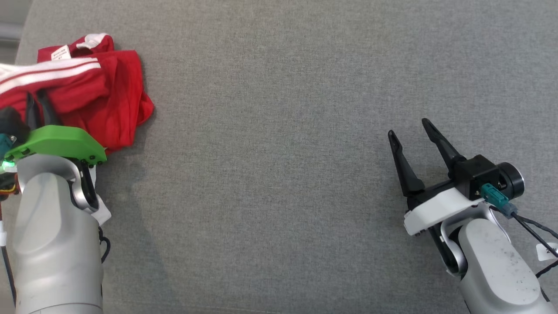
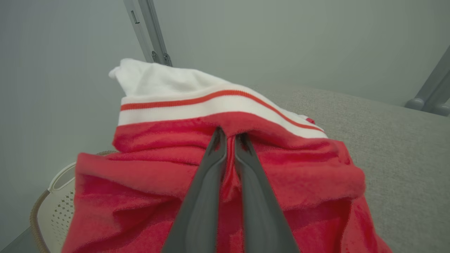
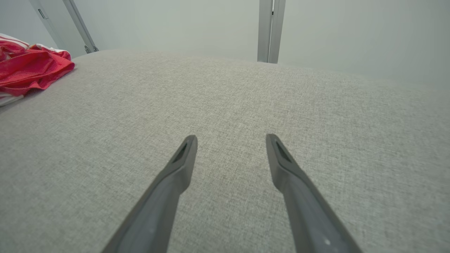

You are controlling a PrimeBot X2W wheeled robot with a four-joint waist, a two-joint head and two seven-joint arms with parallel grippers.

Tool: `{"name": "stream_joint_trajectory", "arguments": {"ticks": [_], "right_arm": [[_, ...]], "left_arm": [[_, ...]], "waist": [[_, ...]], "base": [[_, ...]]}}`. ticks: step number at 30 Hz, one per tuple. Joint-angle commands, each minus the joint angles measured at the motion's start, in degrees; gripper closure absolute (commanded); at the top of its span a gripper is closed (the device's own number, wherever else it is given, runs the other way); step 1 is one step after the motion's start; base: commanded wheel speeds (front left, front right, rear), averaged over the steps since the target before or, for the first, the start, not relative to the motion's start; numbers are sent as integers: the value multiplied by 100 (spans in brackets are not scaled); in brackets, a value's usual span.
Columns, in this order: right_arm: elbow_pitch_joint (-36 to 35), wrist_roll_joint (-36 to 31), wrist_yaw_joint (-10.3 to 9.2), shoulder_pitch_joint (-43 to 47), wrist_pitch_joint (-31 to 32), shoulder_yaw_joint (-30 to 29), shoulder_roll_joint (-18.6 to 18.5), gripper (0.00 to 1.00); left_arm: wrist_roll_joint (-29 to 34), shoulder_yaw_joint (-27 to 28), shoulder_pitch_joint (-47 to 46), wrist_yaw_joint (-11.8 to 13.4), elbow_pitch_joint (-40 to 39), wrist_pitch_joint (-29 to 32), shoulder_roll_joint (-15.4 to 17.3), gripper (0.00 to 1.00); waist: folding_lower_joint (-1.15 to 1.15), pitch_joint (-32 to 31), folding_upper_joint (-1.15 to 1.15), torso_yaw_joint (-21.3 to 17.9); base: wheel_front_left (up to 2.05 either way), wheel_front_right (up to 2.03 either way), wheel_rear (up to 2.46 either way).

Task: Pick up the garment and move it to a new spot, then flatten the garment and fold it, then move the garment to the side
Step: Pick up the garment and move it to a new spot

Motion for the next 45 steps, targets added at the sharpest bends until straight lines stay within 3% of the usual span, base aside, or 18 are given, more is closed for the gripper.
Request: {"name": "stream_joint_trajectory", "arguments": {"ticks": [1, 15, 21, 25, 35, 40, 45], "right_arm": [[38, 31, 0, 84, -19, -6, 58, 0], [245, 52, 0, 391, -19, -179, 484, 0], [249, 73, 0, 412, -19, -172, 610, 0], [275, 128, 0, 392, -19, -173, 685, 0], [346, 199, 0, 480, -19, -150, 782, 0], [346, 228, 0, 503, -19, -146, 803, 0], [358, 230, 0, 522, -18, -188, 812, 0]], "left_arm": [[88, -47, -142, -57, -138, -2, 66, 100], [587, -876, -148, -535, -836, -3, -120, 100], [535, -1355, -99, -671, -898, -3, -265, 100], [122, -1929, -52, -743, -911, -3, -316, 100], [-1234, -3945, 152, -342, -1167, -3, -312, 100], [-1663, -4981, 277, -194, -1314, -3, -308, 100], [-2001, -5619, 416, 2, -1455, -3, -304, 100]], "waist": [[0, -230, 0, -73], [0, -945, 0, -935], [0, -965, 0, -1552], [0, -945, 0, -2129], [0, -976, 0, -3077], [0, -999, 0, -3332], [0, -1034, 0, -3393]], "base": [[0, 0, 0], [0, 0, 0], [0, 0, 0], [0, 0, 0], [0, 0, 0], [0, 0, 0], [0, 0, 0]]}}
